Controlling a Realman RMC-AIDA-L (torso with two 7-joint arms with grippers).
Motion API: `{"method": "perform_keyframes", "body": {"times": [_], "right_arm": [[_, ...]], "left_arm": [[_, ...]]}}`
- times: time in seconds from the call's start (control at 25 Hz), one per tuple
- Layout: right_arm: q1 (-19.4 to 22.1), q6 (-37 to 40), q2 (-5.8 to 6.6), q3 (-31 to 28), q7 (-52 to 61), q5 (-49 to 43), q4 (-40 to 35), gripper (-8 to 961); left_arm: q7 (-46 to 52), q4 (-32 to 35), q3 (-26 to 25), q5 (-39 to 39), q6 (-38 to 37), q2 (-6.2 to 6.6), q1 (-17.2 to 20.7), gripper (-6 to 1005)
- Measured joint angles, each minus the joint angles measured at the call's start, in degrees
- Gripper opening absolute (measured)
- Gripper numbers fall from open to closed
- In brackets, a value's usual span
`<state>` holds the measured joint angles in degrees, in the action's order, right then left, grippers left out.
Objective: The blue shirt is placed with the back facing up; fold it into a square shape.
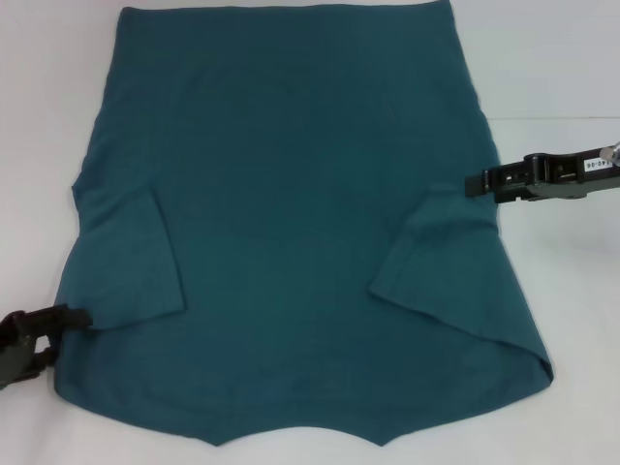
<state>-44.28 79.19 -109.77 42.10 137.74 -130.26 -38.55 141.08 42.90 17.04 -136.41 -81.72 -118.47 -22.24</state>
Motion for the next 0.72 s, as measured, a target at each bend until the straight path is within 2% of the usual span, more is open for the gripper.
{"method": "perform_keyframes", "body": {"times": [0.56, 0.72], "right_arm": [[0.76, 0.26, 0.04, -1.60, -0.27, 0.00, -0.04, 668], [1.07, 0.57, 0.14, -2.07, -0.73, 0.00, -0.04, 668]], "left_arm": [[-0.05, -1.78, 1.14, -0.03, 0.68, 0.11, -3.03, 763], [-0.47, -1.78, 1.15, -0.12, 0.38, 0.28, -3.29, 632]]}}
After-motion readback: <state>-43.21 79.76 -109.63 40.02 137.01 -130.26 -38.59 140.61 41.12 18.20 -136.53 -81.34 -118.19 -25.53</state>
